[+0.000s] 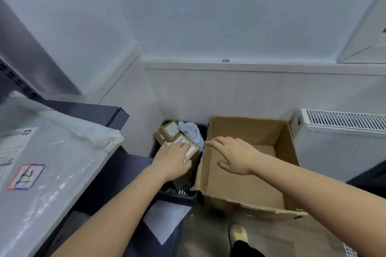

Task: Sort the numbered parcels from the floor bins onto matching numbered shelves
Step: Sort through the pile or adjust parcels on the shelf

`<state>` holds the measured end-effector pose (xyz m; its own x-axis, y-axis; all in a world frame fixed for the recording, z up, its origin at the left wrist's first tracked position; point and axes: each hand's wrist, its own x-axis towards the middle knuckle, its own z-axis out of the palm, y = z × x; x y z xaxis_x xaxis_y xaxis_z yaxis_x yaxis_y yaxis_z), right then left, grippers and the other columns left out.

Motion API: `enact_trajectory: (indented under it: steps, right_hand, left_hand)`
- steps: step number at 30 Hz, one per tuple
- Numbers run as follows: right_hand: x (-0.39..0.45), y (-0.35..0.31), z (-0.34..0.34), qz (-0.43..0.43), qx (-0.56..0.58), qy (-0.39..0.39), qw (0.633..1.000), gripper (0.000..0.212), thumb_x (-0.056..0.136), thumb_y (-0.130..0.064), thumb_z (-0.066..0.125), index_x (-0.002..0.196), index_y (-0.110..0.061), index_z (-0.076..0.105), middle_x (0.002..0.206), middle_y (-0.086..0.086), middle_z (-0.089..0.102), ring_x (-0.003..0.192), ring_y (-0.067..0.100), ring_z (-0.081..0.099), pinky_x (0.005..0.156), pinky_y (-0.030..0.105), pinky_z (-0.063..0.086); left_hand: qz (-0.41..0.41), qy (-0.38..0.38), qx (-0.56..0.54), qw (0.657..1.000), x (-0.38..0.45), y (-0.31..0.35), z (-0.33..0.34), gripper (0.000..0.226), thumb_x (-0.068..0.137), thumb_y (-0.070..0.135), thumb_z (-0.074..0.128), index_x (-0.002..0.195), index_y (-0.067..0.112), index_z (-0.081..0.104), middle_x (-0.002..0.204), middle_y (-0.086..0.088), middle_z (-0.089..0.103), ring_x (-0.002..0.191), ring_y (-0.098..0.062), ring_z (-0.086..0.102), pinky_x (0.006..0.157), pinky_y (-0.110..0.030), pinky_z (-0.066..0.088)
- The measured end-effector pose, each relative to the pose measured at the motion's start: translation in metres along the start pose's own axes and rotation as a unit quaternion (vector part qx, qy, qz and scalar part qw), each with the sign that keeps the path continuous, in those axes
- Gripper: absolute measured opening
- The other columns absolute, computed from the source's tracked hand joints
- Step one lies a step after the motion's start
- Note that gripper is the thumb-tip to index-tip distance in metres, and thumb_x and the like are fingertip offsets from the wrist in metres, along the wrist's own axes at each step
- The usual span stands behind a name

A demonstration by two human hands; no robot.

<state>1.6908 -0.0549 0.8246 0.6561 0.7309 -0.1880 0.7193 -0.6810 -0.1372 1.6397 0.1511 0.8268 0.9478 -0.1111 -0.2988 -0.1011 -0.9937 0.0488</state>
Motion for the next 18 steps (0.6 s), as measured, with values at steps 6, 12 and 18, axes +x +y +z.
enact_trajectory:
  steps: [6, 12, 18]
  right_hand:
    - [0.090, 0.066, 0.021, -0.045, 0.022, -0.056, 0.997, 0.061, 0.097, -0.029, 0.044, 0.153, -0.026, 0.019, 0.153, 0.001, 0.030, 0.132, 0.026, 0.040, 0.103, 0.038, 0.037]
    - [0.171, 0.106, 0.059, -0.074, 0.039, -0.103, 0.991, 0.065, 0.096, -0.032, 0.049, 0.153, -0.025, 0.019, 0.151, 0.001, 0.032, 0.129, 0.026, 0.044, 0.101, 0.037, 0.038]
    - [0.232, 0.122, 0.120, -0.084, 0.075, -0.146, 0.983, 0.067, 0.097, -0.035, 0.049, 0.154, -0.024, 0.016, 0.154, 0.001, 0.029, 0.134, 0.024, 0.039, 0.101, 0.038, 0.037]
  left_hand:
    - [-0.077, -0.045, -0.047, 0.995, 0.083, -0.034, 0.023, 0.056, 0.097, 0.037, 0.042, 0.149, 0.020, 0.029, 0.152, 0.001, 0.036, 0.135, -0.020, 0.036, 0.115, -0.037, 0.022]
    - [-0.147, -0.094, -0.068, 0.982, 0.132, -0.075, 0.051, 0.058, 0.098, 0.040, 0.041, 0.150, 0.019, 0.027, 0.152, 0.001, 0.034, 0.133, -0.019, 0.039, 0.112, -0.034, 0.025]
    - [-0.212, -0.114, -0.121, 0.963, 0.175, -0.115, 0.095, 0.063, 0.097, 0.038, 0.045, 0.152, 0.018, 0.023, 0.157, -0.002, 0.024, 0.138, -0.021, 0.033, 0.109, -0.033, 0.033]
